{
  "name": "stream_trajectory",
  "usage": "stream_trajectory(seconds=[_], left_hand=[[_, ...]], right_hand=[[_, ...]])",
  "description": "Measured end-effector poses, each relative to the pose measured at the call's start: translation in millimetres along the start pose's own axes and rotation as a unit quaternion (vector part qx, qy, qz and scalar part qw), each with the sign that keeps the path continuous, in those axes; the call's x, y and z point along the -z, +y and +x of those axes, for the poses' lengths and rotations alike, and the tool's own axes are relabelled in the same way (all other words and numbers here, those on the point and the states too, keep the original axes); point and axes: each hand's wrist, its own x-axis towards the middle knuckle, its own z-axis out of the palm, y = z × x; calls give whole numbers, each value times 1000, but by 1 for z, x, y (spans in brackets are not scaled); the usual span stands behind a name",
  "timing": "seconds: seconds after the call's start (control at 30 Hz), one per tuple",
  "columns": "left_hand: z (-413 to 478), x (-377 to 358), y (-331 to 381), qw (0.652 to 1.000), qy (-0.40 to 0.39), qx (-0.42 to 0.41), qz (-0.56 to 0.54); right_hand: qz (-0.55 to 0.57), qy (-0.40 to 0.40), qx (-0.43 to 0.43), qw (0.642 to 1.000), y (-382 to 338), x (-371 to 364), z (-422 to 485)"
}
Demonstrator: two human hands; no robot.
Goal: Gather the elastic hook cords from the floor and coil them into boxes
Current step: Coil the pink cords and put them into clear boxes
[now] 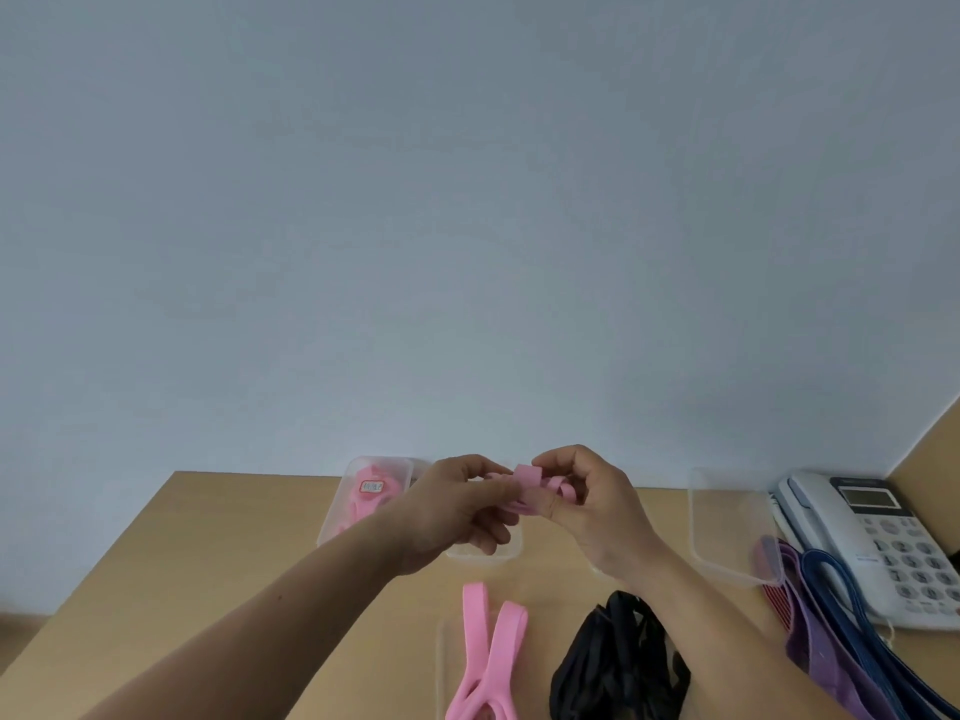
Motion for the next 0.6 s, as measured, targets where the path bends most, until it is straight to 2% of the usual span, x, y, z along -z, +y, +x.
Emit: stream_trajectory(seconds=[0.13,0.27,0.43,0.6], left_hand=[[2,-3,-4,1000,3,10,28],[8,-2,-21,999,33,17,19],[21,13,-45,997,58,52,-11],[49,29,-67,996,21,83,-21]], right_hand=[[-5,-44,-16,999,5,1,5],[-107,-74,-18,991,16,0,14],[-321,-128,85,934,40,-9,22],[-415,-115,128,893,62,-18,37]])
